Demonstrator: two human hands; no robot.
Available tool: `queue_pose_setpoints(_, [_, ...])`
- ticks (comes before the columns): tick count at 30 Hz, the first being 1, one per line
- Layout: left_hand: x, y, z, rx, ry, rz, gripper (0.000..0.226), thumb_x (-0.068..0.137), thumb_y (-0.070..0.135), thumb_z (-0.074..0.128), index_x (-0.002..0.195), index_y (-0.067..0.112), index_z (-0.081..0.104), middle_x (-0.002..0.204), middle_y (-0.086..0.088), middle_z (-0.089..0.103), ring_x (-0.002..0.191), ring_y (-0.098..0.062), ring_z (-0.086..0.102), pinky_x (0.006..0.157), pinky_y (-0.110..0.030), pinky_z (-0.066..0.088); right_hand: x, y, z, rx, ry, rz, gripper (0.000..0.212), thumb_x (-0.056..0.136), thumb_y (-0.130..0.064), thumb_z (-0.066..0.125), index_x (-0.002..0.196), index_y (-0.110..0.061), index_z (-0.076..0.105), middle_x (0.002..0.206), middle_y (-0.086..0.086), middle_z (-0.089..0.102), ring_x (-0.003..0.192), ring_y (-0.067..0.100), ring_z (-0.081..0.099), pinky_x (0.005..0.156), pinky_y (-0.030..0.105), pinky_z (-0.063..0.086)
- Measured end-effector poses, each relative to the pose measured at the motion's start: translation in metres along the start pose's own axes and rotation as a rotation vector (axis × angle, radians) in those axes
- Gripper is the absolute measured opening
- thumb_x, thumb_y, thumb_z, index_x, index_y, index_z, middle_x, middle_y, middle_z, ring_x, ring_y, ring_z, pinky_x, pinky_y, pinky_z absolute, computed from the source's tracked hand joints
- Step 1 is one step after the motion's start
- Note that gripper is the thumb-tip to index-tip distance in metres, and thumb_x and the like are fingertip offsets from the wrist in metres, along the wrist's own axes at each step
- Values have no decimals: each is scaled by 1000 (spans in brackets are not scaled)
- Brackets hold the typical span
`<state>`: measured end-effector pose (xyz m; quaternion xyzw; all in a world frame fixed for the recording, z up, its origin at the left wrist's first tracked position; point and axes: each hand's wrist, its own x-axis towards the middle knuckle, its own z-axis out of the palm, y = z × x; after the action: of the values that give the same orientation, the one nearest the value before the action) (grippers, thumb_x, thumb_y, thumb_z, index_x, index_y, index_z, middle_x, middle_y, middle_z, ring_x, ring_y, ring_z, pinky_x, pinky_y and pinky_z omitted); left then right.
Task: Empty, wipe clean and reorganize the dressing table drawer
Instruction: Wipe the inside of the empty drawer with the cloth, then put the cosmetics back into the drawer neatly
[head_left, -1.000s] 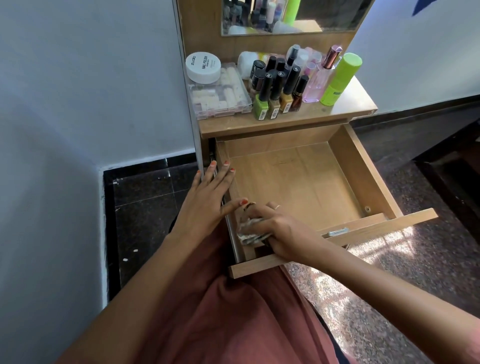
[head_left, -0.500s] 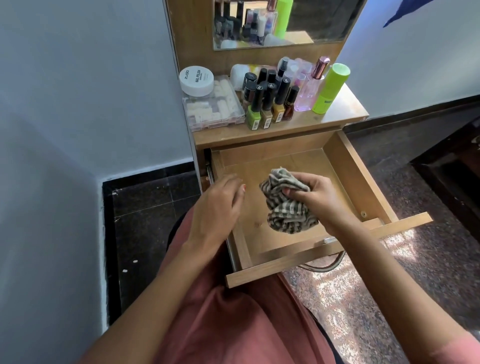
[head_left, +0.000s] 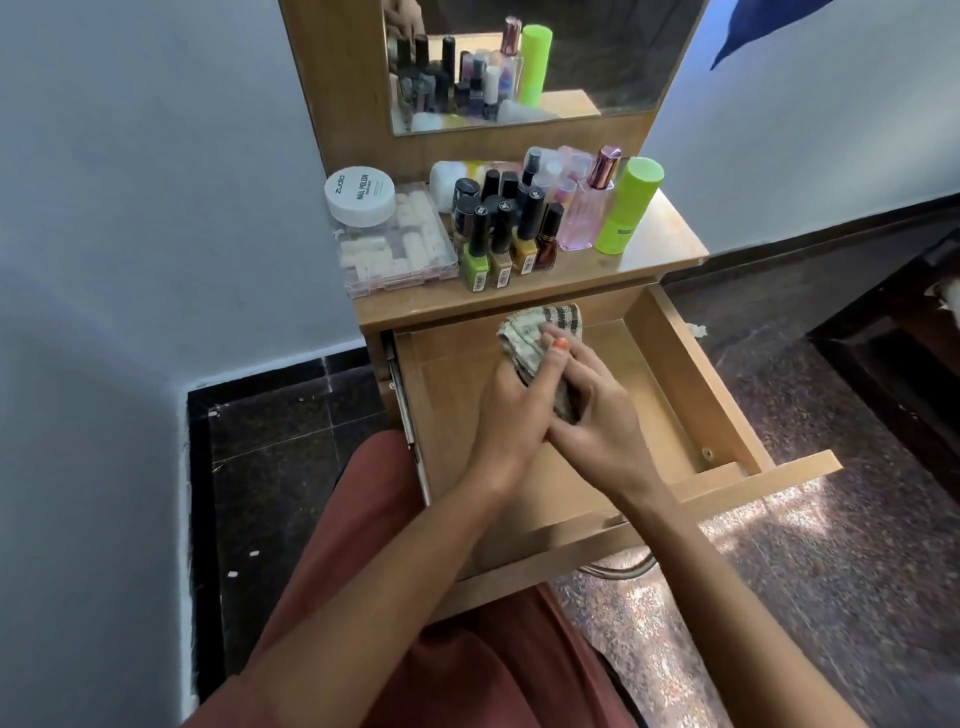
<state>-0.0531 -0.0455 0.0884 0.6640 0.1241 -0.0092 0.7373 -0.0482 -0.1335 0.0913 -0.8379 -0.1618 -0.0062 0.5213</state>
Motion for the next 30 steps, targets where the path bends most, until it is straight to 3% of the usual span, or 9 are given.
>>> queue_pose_setpoints(3, [7,3,4,-109,23,-67,17,94,22,47,108,27,55,100,4,65,90,-11,65,78,-30,55,2,-2,-24,230,-54,129,48,80,10,55,126,-4,51,132,-2,52,106,-6,55,81,5,46])
queue_pose_setpoints(7, [17,10,16,-183,-10,-82,19,94,15,45,109,26,50,97,10,63,87,-3,61,76,-23,52,16,15,-53,331,286,266,32,88,-7,54,120,-14,58,118,2,63,96,-6,61,74,6,48])
queue_pose_setpoints(12, [36,17,39,-231,-80,-114,22,94,13,44,111,24,52,104,5,64,96,-11,63,82,-27,53,29,36,-69,557,136,382,41,84,-15,56,124,-24,52,97,-6,73,90,9,68,72,23,57])
queue_pose_setpoints(17, [57,28,76,-137,-167,-100,34,84,11,60,116,16,48,106,-2,64,88,-12,63,77,-24,54,49,45,-96,466,236,299,40,81,-3,57,108,-31,52,97,0,69,88,12,65,79,27,55])
queue_pose_setpoints(21, [74,41,110,125,-188,-8,77,63,19,68,129,11,29,126,-13,55,115,-26,55,97,-39,47,77,59,-129,263,314,296,41,85,11,44,94,-23,65,78,-12,72,72,-2,65,64,11,52])
queue_pose_setpoints(23, [82,46,124,212,-165,64,79,73,12,64,136,12,17,131,-14,47,118,-28,49,97,-36,44,95,67,-142,200,314,291,40,86,10,43,106,-18,64,90,-9,69,76,-4,65,68,10,51])
queue_pose_setpoints(26, [97,51,140,307,-152,181,56,79,15,47,132,20,30,126,-17,44,116,-32,46,97,-39,42,124,81,-154,101,293,264,40,87,6,47,117,-17,59,111,1,59,99,2,58,95,22,46])
queue_pose_setpoints(28, [111,53,150,394,-143,177,45,86,7,43,130,12,40,128,-19,40,120,-34,41,101,-41,36,145,88,-157,50,266,244,40,88,5,48,125,-9,53,119,0,55,94,-12,56,94,10,43])
queue_pose_setpoints(30, [122,56,157,434,-84,177,40,89,3,40,129,8,43,131,-18,38,122,-35,39,100,-42,34,164,93,-157,14,252,225,40,89,5,48,129,-4,49,126,2,51,96,-15,53,83,0,41])
